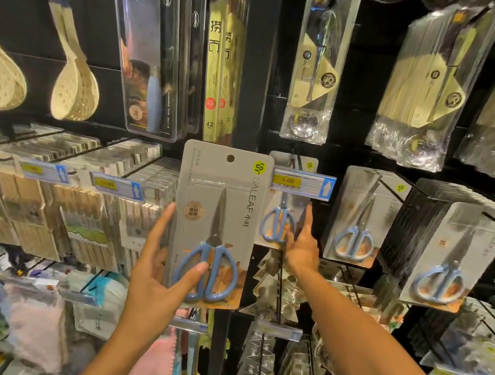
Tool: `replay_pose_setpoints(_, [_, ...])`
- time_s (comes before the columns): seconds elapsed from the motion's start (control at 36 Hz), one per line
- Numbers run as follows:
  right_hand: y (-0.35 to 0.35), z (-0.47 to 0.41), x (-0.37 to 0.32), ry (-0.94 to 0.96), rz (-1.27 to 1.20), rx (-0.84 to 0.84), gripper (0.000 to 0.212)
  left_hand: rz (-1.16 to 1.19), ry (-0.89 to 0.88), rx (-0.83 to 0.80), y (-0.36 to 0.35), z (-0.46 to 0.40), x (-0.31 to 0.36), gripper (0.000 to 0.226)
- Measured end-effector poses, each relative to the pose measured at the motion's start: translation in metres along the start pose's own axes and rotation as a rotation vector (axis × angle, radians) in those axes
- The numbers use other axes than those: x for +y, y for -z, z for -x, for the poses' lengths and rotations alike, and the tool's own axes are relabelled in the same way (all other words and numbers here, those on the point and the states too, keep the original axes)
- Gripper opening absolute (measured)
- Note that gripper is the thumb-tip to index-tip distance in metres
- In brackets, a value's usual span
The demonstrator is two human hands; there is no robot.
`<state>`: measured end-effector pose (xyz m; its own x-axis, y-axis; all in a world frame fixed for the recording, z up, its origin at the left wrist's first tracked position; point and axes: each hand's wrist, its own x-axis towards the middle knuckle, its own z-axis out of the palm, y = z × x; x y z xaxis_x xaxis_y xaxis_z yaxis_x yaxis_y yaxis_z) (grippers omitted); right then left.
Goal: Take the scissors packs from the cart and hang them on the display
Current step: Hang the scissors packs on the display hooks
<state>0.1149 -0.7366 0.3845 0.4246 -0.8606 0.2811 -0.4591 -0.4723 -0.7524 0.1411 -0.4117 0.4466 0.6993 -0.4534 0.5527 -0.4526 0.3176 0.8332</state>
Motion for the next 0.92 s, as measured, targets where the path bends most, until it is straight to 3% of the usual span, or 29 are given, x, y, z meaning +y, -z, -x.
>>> replay_pose_setpoints(0.22, [0.004, 0.032, -0.009, 0.065, -0.183, 0.045, 0.093, -0.052, 0.000, 0.005, 0.002, 0.003, -0.002, 0.095])
replay_pose_setpoints(0.44, [0.042, 0.156, -0.047, 0.299, -0.709, -0.147, 0.060, -0.046, 0.014, 0.009, -0.001, 0.015, -0.001, 0.094])
replay_pose_setpoints(0.61, [0.069, 0.206, -0.063, 0.335, -0.736, -0.334, 0.067, -0.036, -0.009, -0.039, -0.011, 0.029, 0.001, 0.093])
replay_pose_setpoints(0.81, [0.090, 0.217, -0.054, 0.274, -0.655, -0.253, 0.080, 0.002, 0.001, -0.137, -0.026, 0.038, -0.001, 0.092])
replay_pose_setpoints(0.92, [0.094, 0.223, -0.033, 0.225, -0.651, -0.169, 0.078, -0.064, -0.151, -0.176, -0.030, 0.024, 0.002, 0.074])
